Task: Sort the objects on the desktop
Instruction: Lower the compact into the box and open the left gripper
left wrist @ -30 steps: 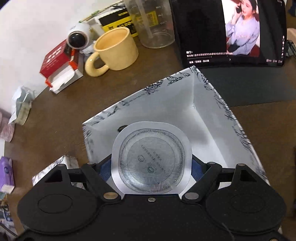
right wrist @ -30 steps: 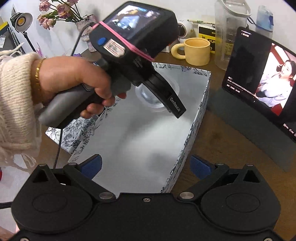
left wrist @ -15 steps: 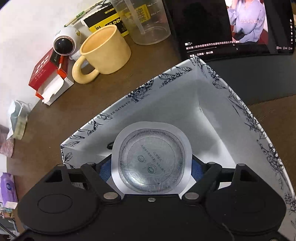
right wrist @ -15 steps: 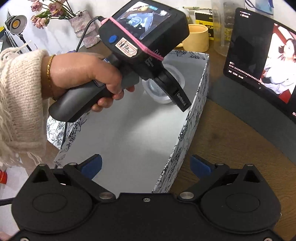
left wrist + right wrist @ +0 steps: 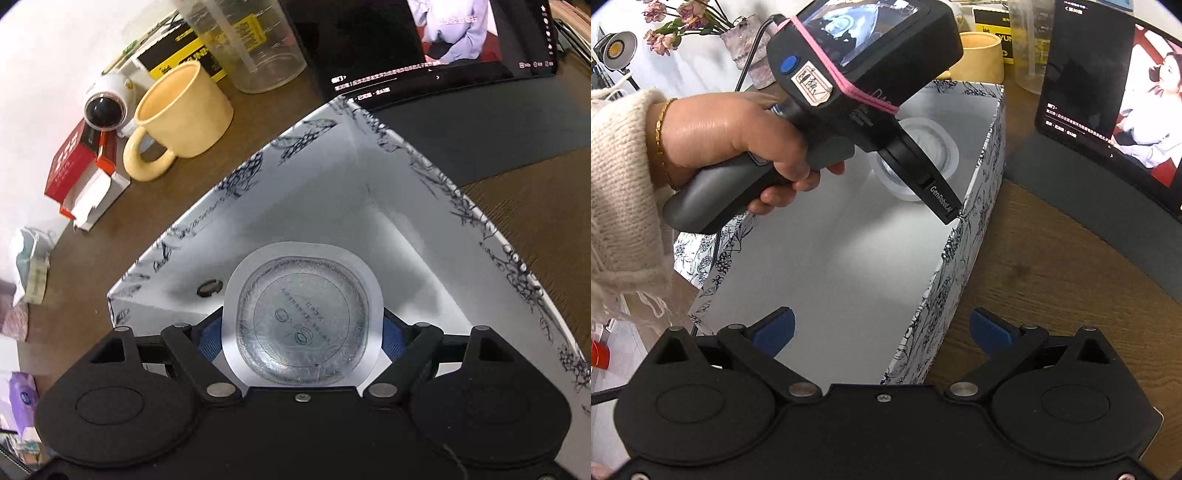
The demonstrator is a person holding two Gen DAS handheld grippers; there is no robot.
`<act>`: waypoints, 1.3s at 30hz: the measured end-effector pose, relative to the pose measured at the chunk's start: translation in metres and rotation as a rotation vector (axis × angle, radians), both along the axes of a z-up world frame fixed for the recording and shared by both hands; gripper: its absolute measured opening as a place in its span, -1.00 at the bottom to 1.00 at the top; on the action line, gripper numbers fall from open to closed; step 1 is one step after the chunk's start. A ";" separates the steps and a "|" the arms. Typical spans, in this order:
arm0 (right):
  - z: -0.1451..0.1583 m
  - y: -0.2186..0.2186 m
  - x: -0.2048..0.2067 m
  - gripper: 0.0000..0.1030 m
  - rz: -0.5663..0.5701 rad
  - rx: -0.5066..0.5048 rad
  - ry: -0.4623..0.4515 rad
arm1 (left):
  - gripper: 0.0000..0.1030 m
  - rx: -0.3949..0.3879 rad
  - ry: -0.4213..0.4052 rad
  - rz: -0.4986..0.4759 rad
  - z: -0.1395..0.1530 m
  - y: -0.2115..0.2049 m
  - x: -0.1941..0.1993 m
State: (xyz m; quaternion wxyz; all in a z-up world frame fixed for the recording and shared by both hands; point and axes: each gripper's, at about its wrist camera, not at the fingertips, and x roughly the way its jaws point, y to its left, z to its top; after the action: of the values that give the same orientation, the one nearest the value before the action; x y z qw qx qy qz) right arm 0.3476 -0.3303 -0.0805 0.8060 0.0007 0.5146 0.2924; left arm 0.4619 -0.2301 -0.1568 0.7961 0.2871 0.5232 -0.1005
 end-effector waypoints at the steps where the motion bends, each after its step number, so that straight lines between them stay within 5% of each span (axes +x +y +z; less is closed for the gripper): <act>1: 0.000 0.000 0.000 0.99 -0.001 0.000 0.002 | 0.56 0.004 0.002 -0.004 -0.001 -0.001 0.001; 12: -0.005 -0.002 -0.003 0.99 0.007 0.010 0.018 | 0.57 -0.017 0.023 0.010 -0.008 0.004 0.008; 20: -0.004 -0.005 -0.004 0.99 0.005 0.007 0.009 | 0.80 0.012 0.003 0.015 0.000 0.005 0.007; 24: -0.001 -0.007 -0.005 0.99 0.005 0.007 0.002 | 0.83 -0.009 -0.010 0.054 0.015 0.011 0.002; 31: 0.015 -0.008 -0.012 0.99 0.003 0.018 -0.036 | 1.00 0.000 -0.148 0.084 0.062 0.025 -0.021; 39: 0.043 0.002 -0.036 0.99 -0.012 -0.005 -0.105 | 1.00 -0.085 -0.166 0.152 0.103 0.062 -0.057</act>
State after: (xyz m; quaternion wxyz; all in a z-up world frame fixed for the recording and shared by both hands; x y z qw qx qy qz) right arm 0.3116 -0.3280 -0.0374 0.8336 -0.0131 0.4724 0.2858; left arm 0.4046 -0.1681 -0.0539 0.8534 0.2202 0.4709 -0.0378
